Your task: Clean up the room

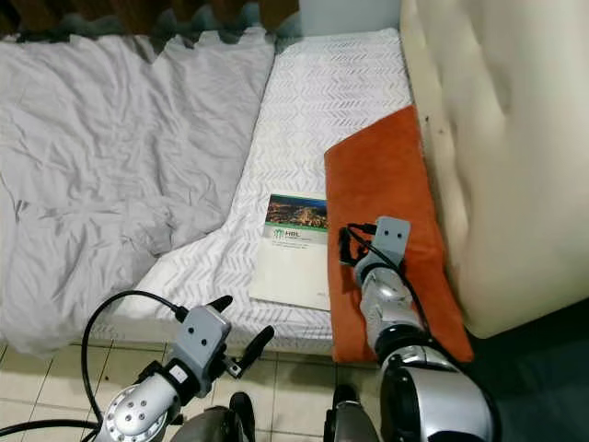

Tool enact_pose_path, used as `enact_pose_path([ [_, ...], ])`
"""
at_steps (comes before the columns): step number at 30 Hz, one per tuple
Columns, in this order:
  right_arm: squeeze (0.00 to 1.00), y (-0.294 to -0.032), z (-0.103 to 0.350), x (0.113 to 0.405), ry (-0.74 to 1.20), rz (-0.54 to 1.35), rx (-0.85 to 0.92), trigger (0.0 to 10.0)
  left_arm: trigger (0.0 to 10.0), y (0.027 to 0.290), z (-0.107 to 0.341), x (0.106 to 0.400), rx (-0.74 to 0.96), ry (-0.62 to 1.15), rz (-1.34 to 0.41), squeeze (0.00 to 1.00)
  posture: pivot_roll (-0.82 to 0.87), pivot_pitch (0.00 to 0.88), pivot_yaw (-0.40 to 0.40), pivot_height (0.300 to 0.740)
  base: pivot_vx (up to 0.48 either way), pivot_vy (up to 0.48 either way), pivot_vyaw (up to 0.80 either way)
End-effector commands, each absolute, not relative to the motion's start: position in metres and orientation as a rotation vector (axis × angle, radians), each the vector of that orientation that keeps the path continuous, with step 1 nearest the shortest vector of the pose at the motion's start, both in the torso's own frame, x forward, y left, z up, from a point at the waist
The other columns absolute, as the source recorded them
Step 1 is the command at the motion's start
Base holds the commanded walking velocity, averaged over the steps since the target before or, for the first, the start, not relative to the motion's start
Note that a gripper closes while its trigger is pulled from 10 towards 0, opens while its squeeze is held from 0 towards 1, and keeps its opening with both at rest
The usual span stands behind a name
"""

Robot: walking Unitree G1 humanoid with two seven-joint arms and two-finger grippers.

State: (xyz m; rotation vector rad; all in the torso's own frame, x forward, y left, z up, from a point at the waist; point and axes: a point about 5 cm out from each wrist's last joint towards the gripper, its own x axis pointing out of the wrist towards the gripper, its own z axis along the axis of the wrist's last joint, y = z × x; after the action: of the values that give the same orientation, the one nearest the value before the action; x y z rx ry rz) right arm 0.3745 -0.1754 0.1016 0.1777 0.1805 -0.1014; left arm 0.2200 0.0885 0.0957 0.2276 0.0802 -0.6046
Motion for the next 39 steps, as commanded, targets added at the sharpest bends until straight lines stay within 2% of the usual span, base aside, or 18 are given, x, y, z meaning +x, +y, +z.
enact_pose_path([
  [1,0.0,-0.163,0.08,0.365,0.282,-0.073,0.145,10.0,10.0,0.093,0.094,0.216,0.24,0.101,-0.59,0.0,0.15,0.414,0.097,0.74,0.0,0.0,0.0],
  [3,0.0,-0.163,0.08,0.366,0.294,-0.07,0.189,10.0,10.0,0.093,0.094,0.215,0.239,0.105,-0.589,0.0,0.15,0.407,0.092,0.74,0.0,0.0,0.0],
  [4,0.0,-0.164,0.075,0.363,0.326,-0.071,0.244,4.5,10.0,0.092,0.093,0.216,0.237,0.11,-0.589,0.0,0.14,0.407,0.091,0.74,0.0,0.0,0.0],
  [6,0.0,-0.164,0.072,0.362,0.344,-0.072,0.258,4.6,10.0,0.092,0.093,0.216,0.236,0.111,-0.59,0.0,0.14,0.407,0.091,0.74,0.0,0.0,0.0],
  [7,0.0,-0.164,0.07,0.361,0.354,-0.065,0.255,5.6,10.0,0.092,0.093,0.217,0.236,0.111,-0.59,0.0,0.14,0.406,0.091,0.74,0.0,0.0,0.0],
  [8,0.0,-0.164,0.068,0.359,0.365,-0.063,0.204,0.0,10.0,0.091,0.094,0.217,0.235,0.11,-0.589,0.0,0.14,0.407,0.092,0.74,0.0,0.0,0.0],
  [9,0.0,-0.164,0.068,0.359,0.365,-0.063,0.204,0.0,10.0,0.091,0.094,0.217,0.235,0.11,-0.589,0.0,0.14,0.407,0.092,0.74,0.0,0.0,0.0],
  [11,0.0,-0.167,0.063,0.356,0.384,-0.065,0.07,0.0,10.0,0.091,0.094,0.219,0.236,0.109,-0.589,0.0,0.13,0.409,0.093,0.74,0.0,0.0,0.0],
  [16,0.0,-0.171,0.052,0.349,0.438,-0.06,-0.038,0.0,10.0,0.092,0.095,0.219,0.239,0.111,-0.589,0.0,0.14,0.412,0.095,0.74,0.0,0.0,0.0],
  [24,0.0,-0.178,0.04,0.34,0.501,-0.098,0.031,0.0,10.0,0.093,0.096,0.22,0.246,0.112,-0.587,0.0,0.14,0.416,0.096,0.74,0.0,0.0,0.0],
  [28,0.0,-0.182,0.05,0.346,0.453,-0.128,0.055,0.0,10.0,0.09,0.096,0.219,0.249,0.109,-0.601,0.0,0.14,0.414,0.094,0.74,0.0,0.0,0.0],
  [32,0.0,-0.193,0.069,0.357,0.363,-0.188,0.003,0.0,10.0,0.085,0.092,0.214,0.231,0.121,-0.633,0.0,0.13,0.408,0.085,0.74,0.0,0.0,0.0],
  [35,0.0,-0.213,0.098,0.368,0.236,-0.285,-0.029,0.0,10.0,0.075,0.086,0.207,0.128,0.169,-0.704,0.0,0.12,0.399,0.077,0.74,0.0,0.0,0.0],
  [39,0.0,-0.229,0.127,0.377,0.117,-0.347,-0.078,0.0,10.0,0.068,0.078,0.206,0.114,0.184,-0.739,0.0,0.09,0.386,0.064,0.74,0.0,0.0,0.0],
])
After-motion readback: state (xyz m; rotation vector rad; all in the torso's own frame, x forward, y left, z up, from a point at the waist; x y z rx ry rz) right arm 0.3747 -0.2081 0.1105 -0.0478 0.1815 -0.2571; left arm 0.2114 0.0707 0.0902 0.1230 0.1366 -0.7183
